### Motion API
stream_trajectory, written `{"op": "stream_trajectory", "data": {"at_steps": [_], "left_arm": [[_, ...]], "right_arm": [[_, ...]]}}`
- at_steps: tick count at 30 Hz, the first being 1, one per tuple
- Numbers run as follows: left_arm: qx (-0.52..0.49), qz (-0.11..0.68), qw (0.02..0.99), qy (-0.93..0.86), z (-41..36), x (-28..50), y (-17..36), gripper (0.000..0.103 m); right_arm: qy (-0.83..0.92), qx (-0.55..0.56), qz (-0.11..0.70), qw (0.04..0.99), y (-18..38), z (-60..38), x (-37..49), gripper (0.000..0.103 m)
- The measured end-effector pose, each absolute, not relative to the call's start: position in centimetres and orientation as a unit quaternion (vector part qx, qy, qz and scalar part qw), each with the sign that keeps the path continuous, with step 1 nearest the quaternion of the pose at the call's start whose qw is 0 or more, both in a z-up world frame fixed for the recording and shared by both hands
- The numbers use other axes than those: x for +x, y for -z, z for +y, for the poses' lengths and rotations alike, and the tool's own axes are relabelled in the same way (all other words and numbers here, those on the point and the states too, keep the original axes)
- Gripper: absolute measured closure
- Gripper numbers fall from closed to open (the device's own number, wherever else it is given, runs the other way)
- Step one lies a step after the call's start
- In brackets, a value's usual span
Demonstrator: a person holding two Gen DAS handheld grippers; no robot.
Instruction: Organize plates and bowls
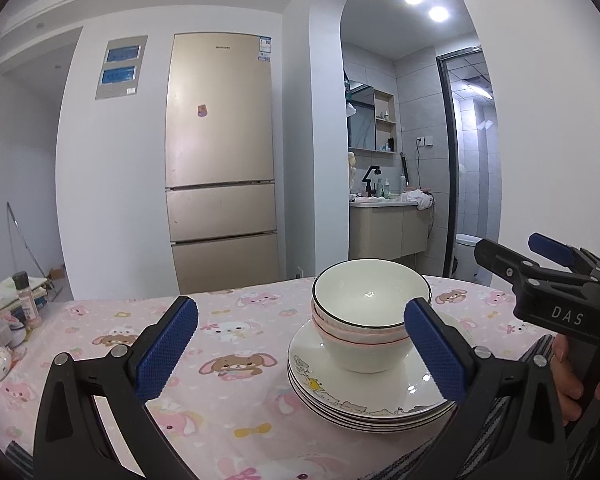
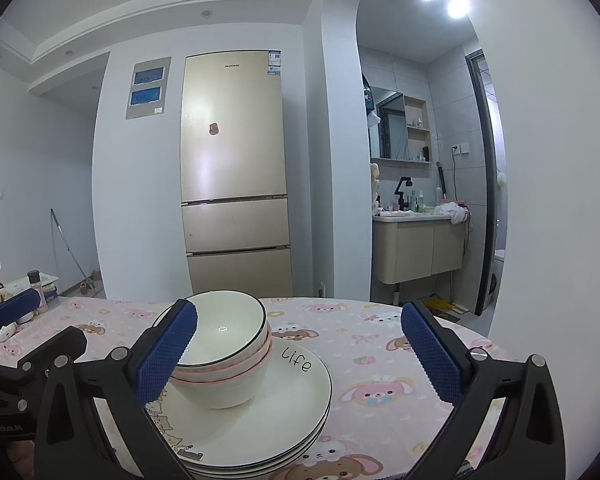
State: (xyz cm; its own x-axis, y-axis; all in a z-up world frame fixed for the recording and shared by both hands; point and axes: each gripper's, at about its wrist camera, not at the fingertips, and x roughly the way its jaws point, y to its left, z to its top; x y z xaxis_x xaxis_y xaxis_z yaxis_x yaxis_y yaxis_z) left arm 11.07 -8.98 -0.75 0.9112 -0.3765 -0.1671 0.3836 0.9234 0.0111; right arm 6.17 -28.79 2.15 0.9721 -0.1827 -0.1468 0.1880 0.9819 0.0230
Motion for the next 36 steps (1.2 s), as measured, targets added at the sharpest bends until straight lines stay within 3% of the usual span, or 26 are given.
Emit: {"op": "stream_trajectory", "data": {"at_steps": [16,36], "left_arm": [[0.000,0.130,0.965,0.227,-8.9,12.2,0.8,0.000],[-0.004,0.120,0.969,0.215,-8.7,11.9,0.9,0.000]], "right_arm": [[0.074,0.006,0.104,0.992,-1.0,-28.4,6.5,0.000],[0.074,0.007,0.108,0.991,-1.2,-28.3,6.7,0.000]]}}
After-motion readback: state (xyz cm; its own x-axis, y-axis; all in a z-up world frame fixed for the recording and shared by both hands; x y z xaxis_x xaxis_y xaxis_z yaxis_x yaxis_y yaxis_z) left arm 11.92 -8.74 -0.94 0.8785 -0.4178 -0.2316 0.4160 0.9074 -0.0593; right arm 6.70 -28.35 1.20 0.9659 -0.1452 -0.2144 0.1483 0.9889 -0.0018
